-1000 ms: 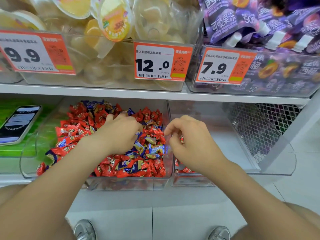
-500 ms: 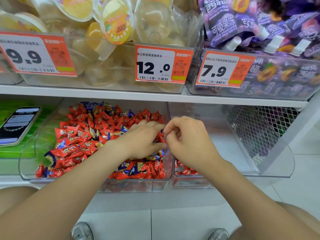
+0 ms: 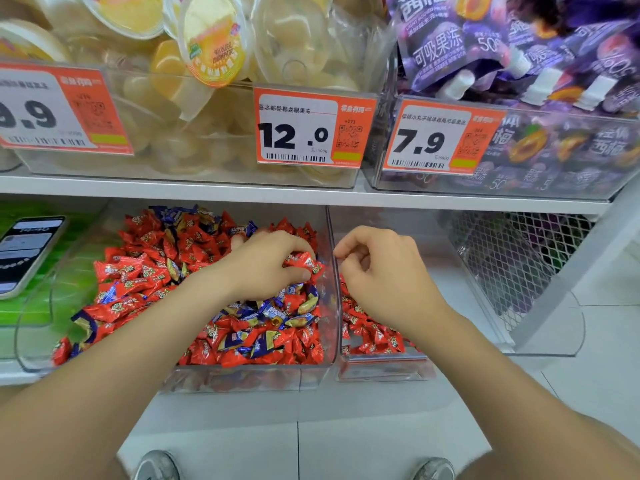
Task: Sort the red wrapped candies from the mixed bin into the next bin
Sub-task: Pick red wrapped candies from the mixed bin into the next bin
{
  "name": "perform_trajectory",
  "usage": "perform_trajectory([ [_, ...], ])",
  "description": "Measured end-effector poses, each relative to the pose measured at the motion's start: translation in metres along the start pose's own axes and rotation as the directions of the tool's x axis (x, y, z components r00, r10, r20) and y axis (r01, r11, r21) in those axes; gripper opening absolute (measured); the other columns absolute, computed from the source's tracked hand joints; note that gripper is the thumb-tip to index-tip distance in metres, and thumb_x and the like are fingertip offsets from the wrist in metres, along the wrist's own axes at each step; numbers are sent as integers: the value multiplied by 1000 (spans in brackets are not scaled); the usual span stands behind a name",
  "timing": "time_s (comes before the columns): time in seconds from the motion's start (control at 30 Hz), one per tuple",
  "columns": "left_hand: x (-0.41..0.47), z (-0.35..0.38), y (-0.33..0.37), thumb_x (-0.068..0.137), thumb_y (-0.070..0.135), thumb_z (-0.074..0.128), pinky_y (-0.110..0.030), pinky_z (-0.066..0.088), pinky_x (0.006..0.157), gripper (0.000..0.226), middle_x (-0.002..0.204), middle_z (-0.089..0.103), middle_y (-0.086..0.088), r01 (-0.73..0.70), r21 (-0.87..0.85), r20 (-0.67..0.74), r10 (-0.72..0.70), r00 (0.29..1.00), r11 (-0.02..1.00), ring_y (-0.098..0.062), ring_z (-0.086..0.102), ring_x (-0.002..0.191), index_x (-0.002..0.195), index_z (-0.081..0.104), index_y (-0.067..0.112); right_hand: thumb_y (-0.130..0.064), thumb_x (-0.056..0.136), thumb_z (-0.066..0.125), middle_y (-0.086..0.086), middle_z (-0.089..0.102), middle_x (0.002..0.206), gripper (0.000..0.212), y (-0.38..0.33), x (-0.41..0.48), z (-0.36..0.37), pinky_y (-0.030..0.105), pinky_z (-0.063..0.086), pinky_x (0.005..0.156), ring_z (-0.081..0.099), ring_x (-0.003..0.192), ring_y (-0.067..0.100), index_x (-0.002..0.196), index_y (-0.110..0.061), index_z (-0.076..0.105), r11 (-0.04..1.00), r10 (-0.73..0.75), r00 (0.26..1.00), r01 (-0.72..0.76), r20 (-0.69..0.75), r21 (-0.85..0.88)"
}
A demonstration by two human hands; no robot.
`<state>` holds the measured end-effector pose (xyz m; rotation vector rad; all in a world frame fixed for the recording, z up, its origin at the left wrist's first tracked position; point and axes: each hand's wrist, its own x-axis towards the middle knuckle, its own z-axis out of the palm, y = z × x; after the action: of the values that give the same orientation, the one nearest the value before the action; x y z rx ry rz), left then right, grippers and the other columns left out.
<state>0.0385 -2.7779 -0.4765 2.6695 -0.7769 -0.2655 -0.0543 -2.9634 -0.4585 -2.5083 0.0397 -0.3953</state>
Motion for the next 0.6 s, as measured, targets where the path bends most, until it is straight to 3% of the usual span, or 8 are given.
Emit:
perform_trajectory([
  [0.1, -14, -5, 0, 99, 47, 67, -56, 40, 110, 26, 88, 61, 20, -66, -129, -115, 52, 992, 989, -23, 62, 110, 125, 64, 48, -12, 94, 58, -13, 67, 87, 29, -2, -2, 4, 22, 49, 76, 61, 82, 4, 114, -29, 70, 996, -66, 998, 65, 5, 65],
  [0.17, -22, -6, 3, 100, 41, 68, -32, 53, 89, 22, 89, 67, 27, -141, -244, -184, 97, 978, 960, 0, 69, 89, 122, 66, 43, -20, 99, 60, -12, 63, 101, 34, -6, -5, 7, 21, 45, 80, 57, 90, 3, 130, -34, 62, 987, -142, 989, 137, 46, 85],
  [0.2, -26, -6, 4, 100, 37, 68, -22, 51, 79, 23, 84, 66, 29, -154, -284, -194, 101, 976, 946, 11, 65, 77, 124, 67, 39, -26, 102, 60, -11, 62, 107, 37, -8, -5, 9, 21, 44, 82, 56, 93, 3, 137, -37, 58, 981, -185, 980, 180, 73, 69],
  [0.27, -32, -6, 6, 101, 36, 68, -20, 48, 78, 33, 88, 64, 28, -158, -330, -190, 98, 977, 931, 20, 58, 72, 133, 66, 34, -34, 104, 61, -12, 66, 113, 40, -9, -4, 12, 21, 42, 86, 56, 95, 2, 144, -41, 58, 970, -244, 965, 243, 99, 26],
  [0.33, -35, -5, 5, 99, 34, 71, -29, 51, 92, 34, 104, 70, 23, -160, -380, -181, 96, 979, 911, 15, 64, 95, 132, 66, 37, -32, 103, 67, -20, 71, 104, 36, -10, -1, 11, 17, 42, 82, 62, 85, 4, 138, -38, 68, 972, -234, 969, 230, 83, 50],
  [0.4, -36, -4, 5, 97, 29, 74, -31, 49, 98, 34, 114, 69, 23, -131, -424, -160, 69, 985, 896, 6, 61, 115, 129, 67, 39, -30, 99, 73, -28, 66, 81, 28, -9, 2, 11, 10, 43, 73, 65, 74, 8, 126, -35, 77, 980, -190, 979, 184, 74, 80],
  [0.5, -35, -6, 4, 99, 22, 72, -33, 46, 107, 42, 128, 66, 23, -110, -419, -105, 73, 992, 901, 2, 57, 126, 138, 63, 37, -27, 95, 77, -31, 57, 63, 21, -7, 5, 12, 4, 38, 64, 60, 69, -4, 115, -31, 79, 984, -154, 987, 148, 52, 103],
  [0.6, -31, -6, -2, 101, 22, 67, -43, 48, 114, 47, 144, 59, 17, -82, -458, -111, 34, 993, 885, -2, 55, 133, 145, 56, 36, -25, 97, 75, -40, 55, 65, 28, -8, 8, 13, 0, 35, 67, 53, 72, -19, 125, -26, 74, 980, -175, 982, 166, 78, 108],
])
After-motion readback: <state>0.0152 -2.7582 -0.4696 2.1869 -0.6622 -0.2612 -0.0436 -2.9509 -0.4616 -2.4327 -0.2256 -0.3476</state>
